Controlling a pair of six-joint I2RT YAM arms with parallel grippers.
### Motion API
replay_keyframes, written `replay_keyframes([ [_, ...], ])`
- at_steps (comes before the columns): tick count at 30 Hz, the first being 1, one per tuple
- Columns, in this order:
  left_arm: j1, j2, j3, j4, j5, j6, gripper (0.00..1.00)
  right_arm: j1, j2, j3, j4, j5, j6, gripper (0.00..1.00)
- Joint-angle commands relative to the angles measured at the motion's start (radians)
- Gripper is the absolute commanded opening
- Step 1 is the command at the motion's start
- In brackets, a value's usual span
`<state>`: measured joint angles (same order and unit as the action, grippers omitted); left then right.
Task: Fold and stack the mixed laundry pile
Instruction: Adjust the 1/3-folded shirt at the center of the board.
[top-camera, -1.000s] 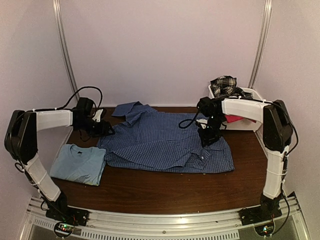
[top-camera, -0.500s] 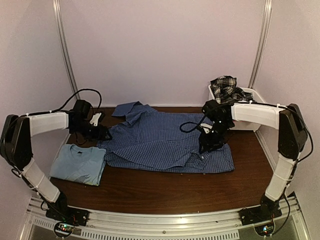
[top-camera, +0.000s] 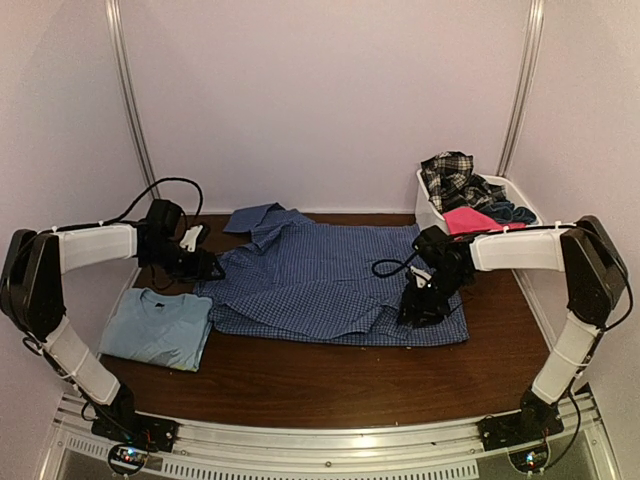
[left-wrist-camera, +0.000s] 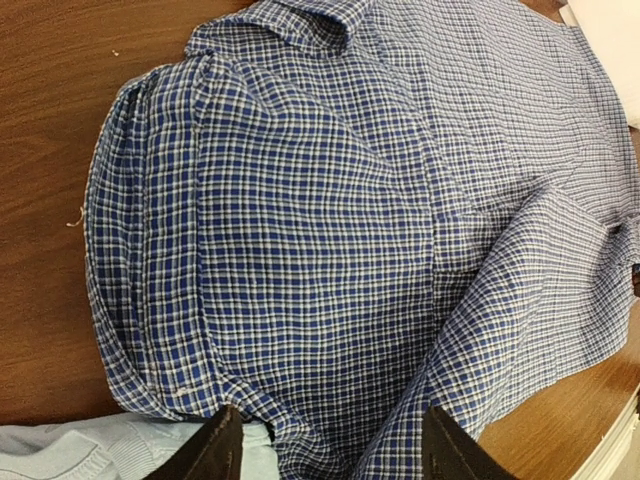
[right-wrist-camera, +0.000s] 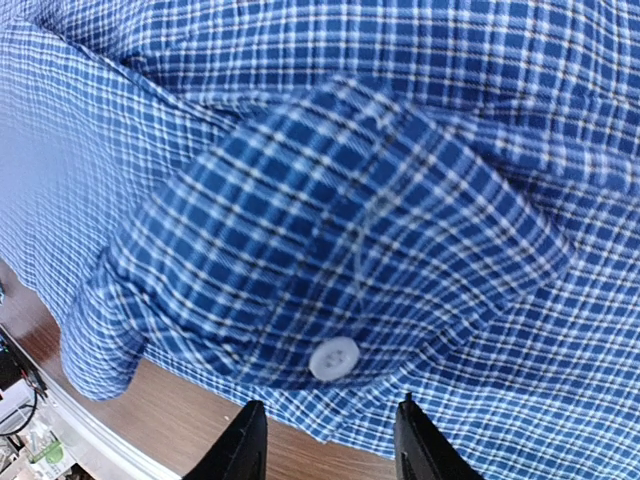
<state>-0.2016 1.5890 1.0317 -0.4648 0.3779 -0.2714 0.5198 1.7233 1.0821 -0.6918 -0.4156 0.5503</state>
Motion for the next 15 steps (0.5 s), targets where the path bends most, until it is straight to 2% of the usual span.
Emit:
replay_keyframes([
  [1, 0.004, -0.021, -0.001, 0.035, 0.006, -0.006, 0.63, 0.000, 0.046, -0.013, 0.106, -0.020, 0.061, 0.43],
  [7, 0.004, -0.023, 0.013, 0.033, -0.003, -0.011, 0.63, 0.001, 0.073, -0.019, 0.068, 0.010, 0.037, 0.39],
  [11, 0.004, -0.021, 0.014, 0.034, -0.003, -0.010, 0.63, 0.040, 0.050, 0.030, -0.044, 0.135, 0.014, 0.38],
  [15, 0.004, -0.017, 0.011, 0.039, -0.003, -0.011, 0.63, 0.081, 0.059, 0.046, -0.061, 0.163, 0.026, 0.44],
])
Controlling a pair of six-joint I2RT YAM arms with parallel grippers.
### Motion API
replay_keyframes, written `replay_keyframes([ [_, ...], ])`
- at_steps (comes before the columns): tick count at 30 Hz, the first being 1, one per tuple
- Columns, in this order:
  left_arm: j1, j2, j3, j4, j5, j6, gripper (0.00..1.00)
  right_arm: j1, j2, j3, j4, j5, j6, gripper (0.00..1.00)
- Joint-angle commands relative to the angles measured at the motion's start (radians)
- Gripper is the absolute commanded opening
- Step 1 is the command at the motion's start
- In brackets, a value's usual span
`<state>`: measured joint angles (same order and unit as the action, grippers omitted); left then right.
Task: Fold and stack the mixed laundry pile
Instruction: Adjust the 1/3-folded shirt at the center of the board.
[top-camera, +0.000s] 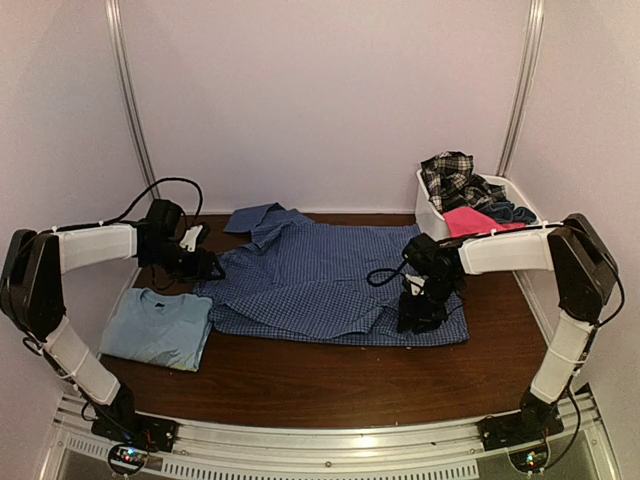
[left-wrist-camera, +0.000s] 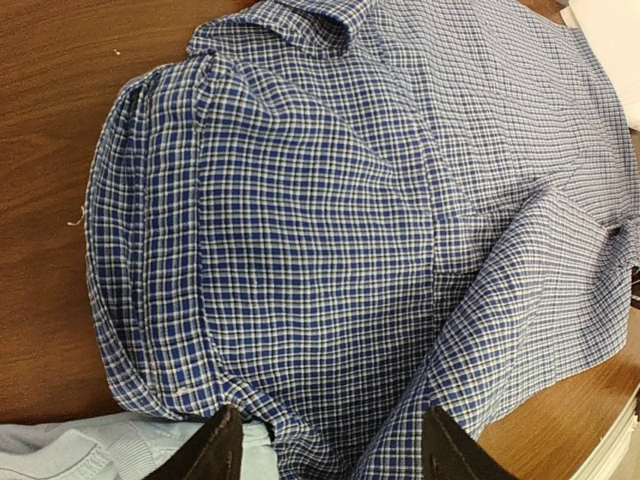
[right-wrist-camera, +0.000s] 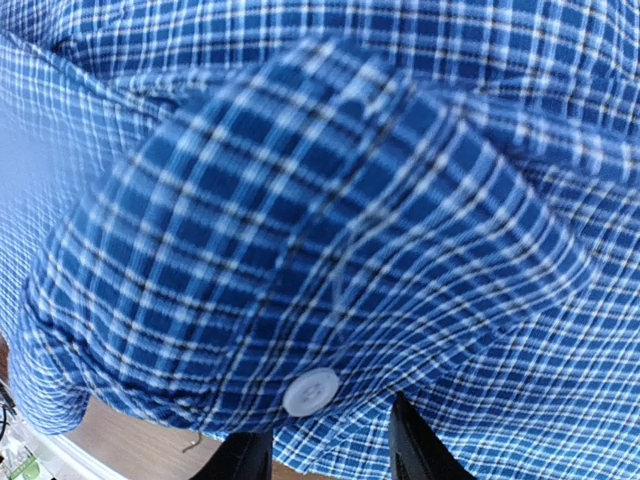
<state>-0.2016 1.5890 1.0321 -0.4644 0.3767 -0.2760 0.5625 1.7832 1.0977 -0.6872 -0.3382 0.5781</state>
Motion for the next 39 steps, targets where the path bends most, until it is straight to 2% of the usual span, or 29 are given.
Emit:
replay_keyframes([
  [1, 0.004, -0.017, 0.011, 0.039, -0.002, -0.007, 0.63, 0.050, 0.013, 0.034, -0.071, 0.092, -0.001, 0.46],
  [3, 0.004, -0.015, 0.012, 0.041, -0.002, -0.008, 0.63, 0.067, 0.041, 0.042, -0.070, 0.094, -0.004, 0.44],
  [8, 0.004, -0.014, 0.013, 0.038, -0.005, -0.009, 0.63, 0.080, 0.053, 0.050, -0.054, 0.092, -0.004, 0.12],
  [16, 0.004, -0.015, 0.007, 0.032, -0.007, -0.002, 0.63, 0.077, -0.008, 0.127, -0.171, 0.152, -0.049, 0.00],
  [21, 0.004, -0.016, 0.014, 0.015, -0.011, 0.019, 0.63, 0.063, -0.048, 0.138, -0.240, 0.197, -0.095, 0.00],
  [25, 0.004, -0.013, 0.025, -0.012, -0.020, 0.046, 0.63, 0.013, -0.075, 0.063, -0.247, 0.209, -0.139, 0.00],
  [26, 0.004, -0.013, 0.026, -0.019, -0.019, 0.054, 0.63, 0.000, -0.080, 0.040, -0.241, 0.205, -0.152, 0.02],
  [28, -0.001, -0.012, 0.026, -0.031, -0.007, 0.074, 0.63, -0.019, -0.080, 0.027, -0.227, 0.197, -0.175, 0.23],
  [29, -0.008, -0.011, 0.026, -0.039, -0.006, 0.085, 0.63, -0.024, -0.072, 0.030, -0.222, 0.199, -0.185, 0.29],
  [32, -0.043, -0.001, 0.028, -0.073, -0.021, 0.126, 0.63, -0.031, -0.043, 0.061, -0.214, 0.197, -0.206, 0.34],
  [35, -0.072, 0.007, 0.017, -0.095, -0.060, 0.135, 0.63, -0.032, -0.017, 0.088, -0.191, 0.170, -0.225, 0.43],
  [39, -0.061, 0.001, -0.012, -0.076, -0.099, 0.068, 0.62, -0.033, 0.013, 0.087, -0.169, 0.154, -0.241, 0.45],
])
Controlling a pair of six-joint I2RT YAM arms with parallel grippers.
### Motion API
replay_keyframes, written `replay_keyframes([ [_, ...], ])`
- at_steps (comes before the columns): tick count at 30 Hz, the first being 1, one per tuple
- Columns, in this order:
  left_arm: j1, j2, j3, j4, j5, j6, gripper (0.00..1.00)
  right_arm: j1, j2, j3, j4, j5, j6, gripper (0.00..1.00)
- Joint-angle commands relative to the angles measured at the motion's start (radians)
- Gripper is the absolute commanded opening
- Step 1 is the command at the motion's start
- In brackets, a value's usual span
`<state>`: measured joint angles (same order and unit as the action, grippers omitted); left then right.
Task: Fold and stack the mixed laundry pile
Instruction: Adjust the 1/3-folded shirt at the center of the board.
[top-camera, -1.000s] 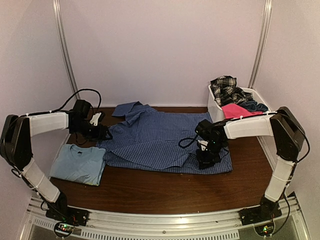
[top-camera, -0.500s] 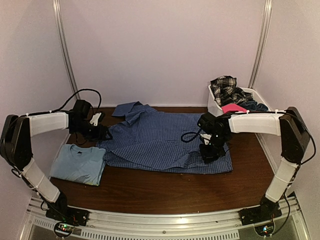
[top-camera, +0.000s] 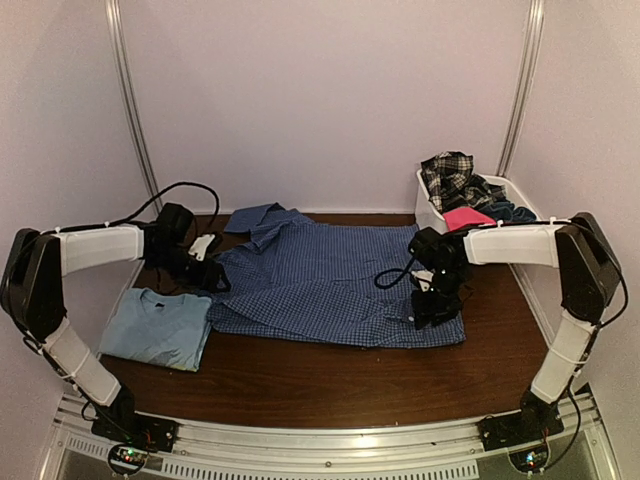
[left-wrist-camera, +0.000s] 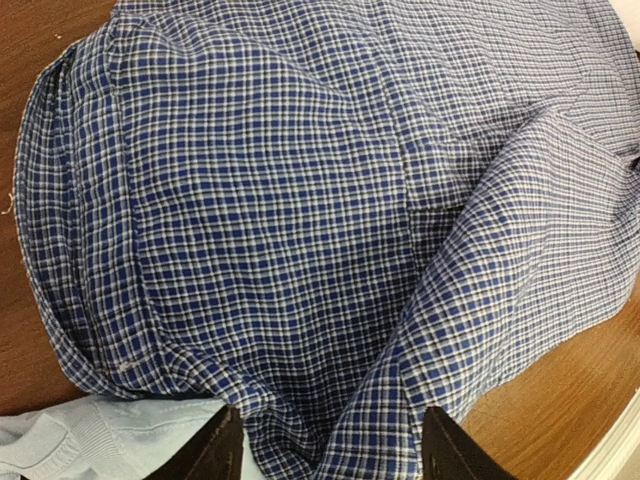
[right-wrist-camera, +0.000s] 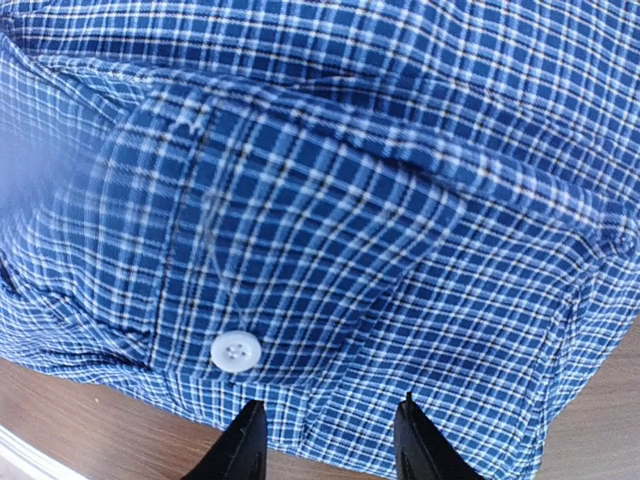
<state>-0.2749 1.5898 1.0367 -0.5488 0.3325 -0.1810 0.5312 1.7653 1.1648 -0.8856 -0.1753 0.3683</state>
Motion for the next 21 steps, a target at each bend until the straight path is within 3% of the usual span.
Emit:
replay_keyframes([
  [1, 0.027, -0.011, -0.029, 0.020, -0.055, -0.059, 0.62, -0.003, 0.038, 0.009, 0.035, -0.010, -0.034, 0.45],
  [7, 0.110, -0.084, -0.124, 0.050, -0.096, -0.207, 0.62, -0.018, 0.056, -0.059, 0.069, -0.012, -0.031, 0.46],
  [11, 0.234, -0.093, -0.204, 0.057, -0.093, -0.289, 0.61, -0.026, 0.044, -0.091, 0.083, -0.021, -0.031, 0.46],
  [21, 0.434, 0.022, -0.246, -0.027, -0.203, -0.298, 0.57, -0.044, 0.040, -0.118, 0.083, -0.031, -0.041, 0.46],
])
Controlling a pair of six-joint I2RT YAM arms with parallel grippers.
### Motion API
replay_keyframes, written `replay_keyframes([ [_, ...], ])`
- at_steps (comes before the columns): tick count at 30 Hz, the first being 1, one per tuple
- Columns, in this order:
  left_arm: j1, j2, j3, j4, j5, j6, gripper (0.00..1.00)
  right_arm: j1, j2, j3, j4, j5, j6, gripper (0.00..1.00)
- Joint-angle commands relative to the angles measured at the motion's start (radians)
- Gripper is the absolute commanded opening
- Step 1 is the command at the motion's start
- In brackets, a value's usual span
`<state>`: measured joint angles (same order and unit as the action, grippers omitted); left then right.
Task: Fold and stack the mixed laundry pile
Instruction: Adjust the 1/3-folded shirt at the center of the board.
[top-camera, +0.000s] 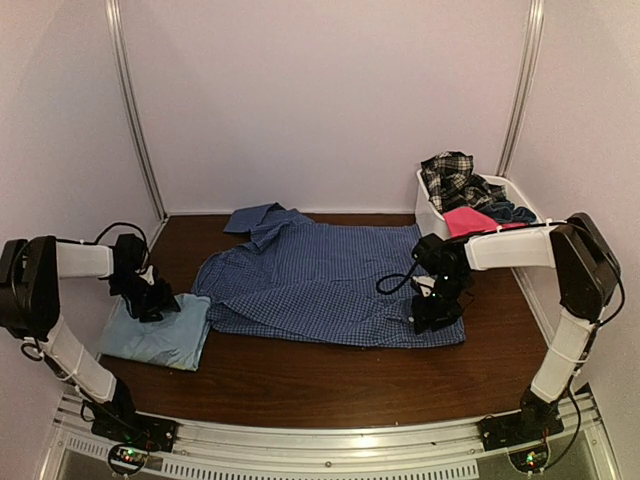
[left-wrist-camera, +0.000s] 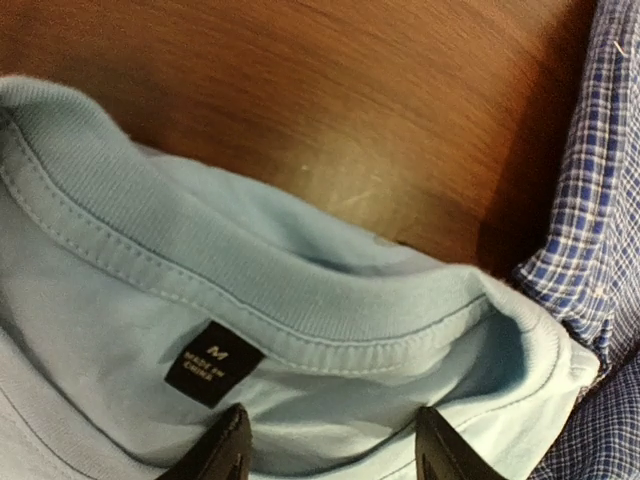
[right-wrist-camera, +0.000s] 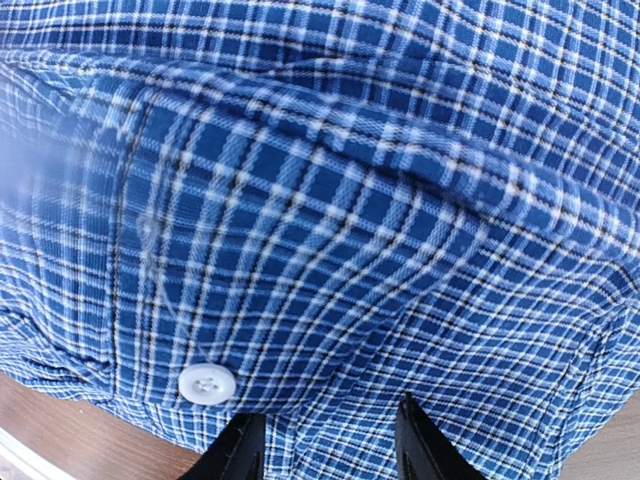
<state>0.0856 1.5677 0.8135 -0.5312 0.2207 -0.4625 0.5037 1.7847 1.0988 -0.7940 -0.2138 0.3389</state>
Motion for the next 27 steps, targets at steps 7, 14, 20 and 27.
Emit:
replay_keyframes([
  [7, 0.234, 0.028, -0.008, -0.068, -0.165, 0.029, 0.56, -0.035, 0.004, -0.083, -0.018, 0.005, -0.019, 0.46],
  [14, 0.142, -0.043, 0.081, -0.037, -0.009, 0.144, 0.58, -0.042, -0.074, -0.025, -0.017, -0.074, -0.042, 0.47],
  [20, -0.127, -0.102, 0.187, -0.038, 0.096, 0.229, 0.58, -0.069, -0.086, 0.102, -0.055, -0.075, -0.062, 0.48],
  [27, -0.185, -0.051, 0.179, -0.107, 0.348, 0.346, 0.64, -0.107, -0.022, 0.084, -0.045, -0.101, -0.085, 0.48],
])
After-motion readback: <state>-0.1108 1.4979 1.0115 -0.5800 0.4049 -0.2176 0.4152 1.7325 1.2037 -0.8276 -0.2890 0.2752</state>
